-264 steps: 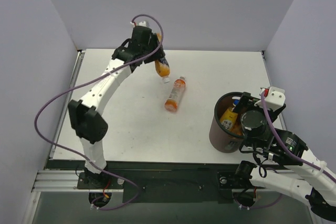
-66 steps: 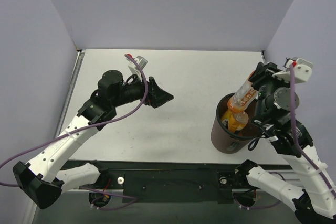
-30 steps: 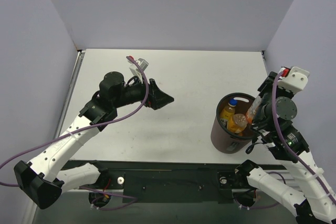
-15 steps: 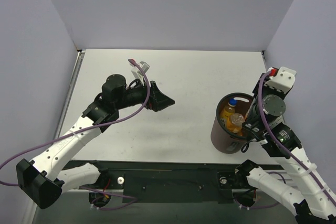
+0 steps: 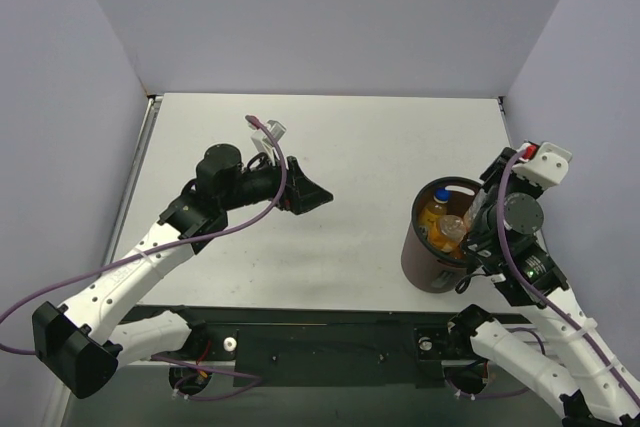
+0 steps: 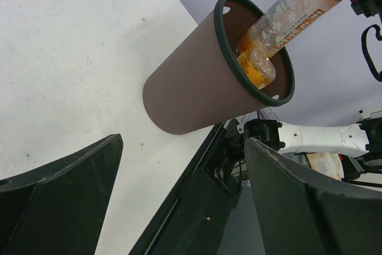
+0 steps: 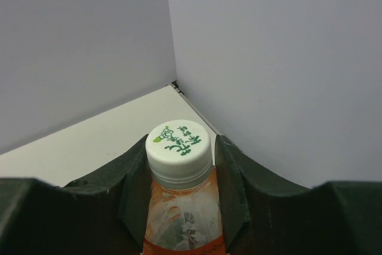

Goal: Put the plastic bottles in the bin

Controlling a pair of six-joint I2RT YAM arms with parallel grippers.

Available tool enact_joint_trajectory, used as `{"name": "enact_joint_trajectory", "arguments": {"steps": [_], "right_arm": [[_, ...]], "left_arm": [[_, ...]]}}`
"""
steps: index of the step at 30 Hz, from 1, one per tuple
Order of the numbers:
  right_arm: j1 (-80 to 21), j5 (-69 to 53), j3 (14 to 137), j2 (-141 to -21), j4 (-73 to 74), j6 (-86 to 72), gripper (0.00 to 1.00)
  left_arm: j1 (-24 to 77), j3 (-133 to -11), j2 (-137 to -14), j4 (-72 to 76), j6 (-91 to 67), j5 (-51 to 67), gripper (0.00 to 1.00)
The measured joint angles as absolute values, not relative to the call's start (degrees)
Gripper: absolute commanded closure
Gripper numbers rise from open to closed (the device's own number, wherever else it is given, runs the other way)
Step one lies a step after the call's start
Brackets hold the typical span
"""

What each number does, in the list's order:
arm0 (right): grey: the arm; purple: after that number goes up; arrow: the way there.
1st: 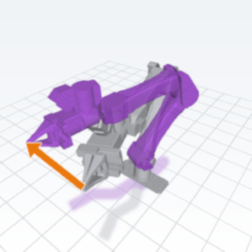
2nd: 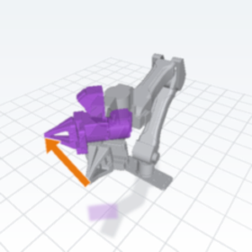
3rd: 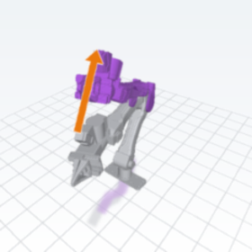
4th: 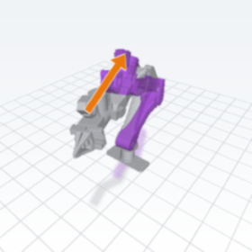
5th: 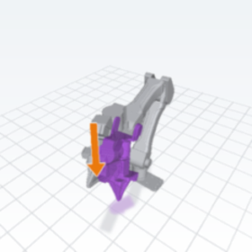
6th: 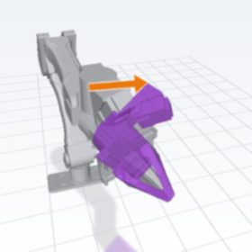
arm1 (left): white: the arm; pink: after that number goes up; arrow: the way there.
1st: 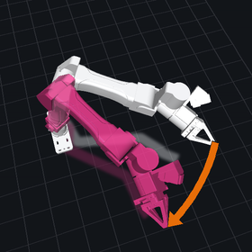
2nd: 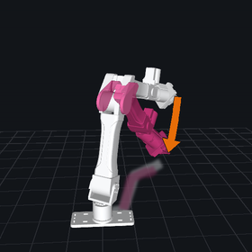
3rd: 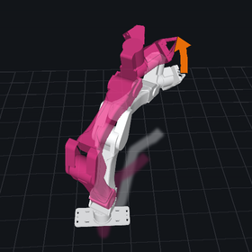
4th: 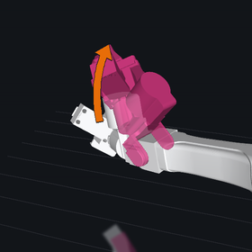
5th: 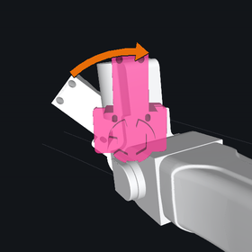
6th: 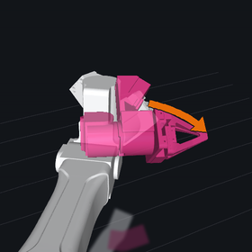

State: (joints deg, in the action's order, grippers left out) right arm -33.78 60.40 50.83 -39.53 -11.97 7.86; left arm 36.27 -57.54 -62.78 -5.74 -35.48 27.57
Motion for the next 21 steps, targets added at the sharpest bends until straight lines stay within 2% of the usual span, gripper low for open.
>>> {"name": "enact_joint_trajectory", "arguments": {"steps": [10,21], "right_arm": [[-33.7,61.6,48.6,-35.6,-13.1,3.3,1.0],[-33.7,60.6,47.2,-41.7,-27.0,13.9,1.0]], "left_arm": [[36.3,-55.8,-62.0,-5.3,-35.9,27.7,0.05],[36.3,-55.7,-60.8,-4.8,-36.4,27.7,0.05]]}}
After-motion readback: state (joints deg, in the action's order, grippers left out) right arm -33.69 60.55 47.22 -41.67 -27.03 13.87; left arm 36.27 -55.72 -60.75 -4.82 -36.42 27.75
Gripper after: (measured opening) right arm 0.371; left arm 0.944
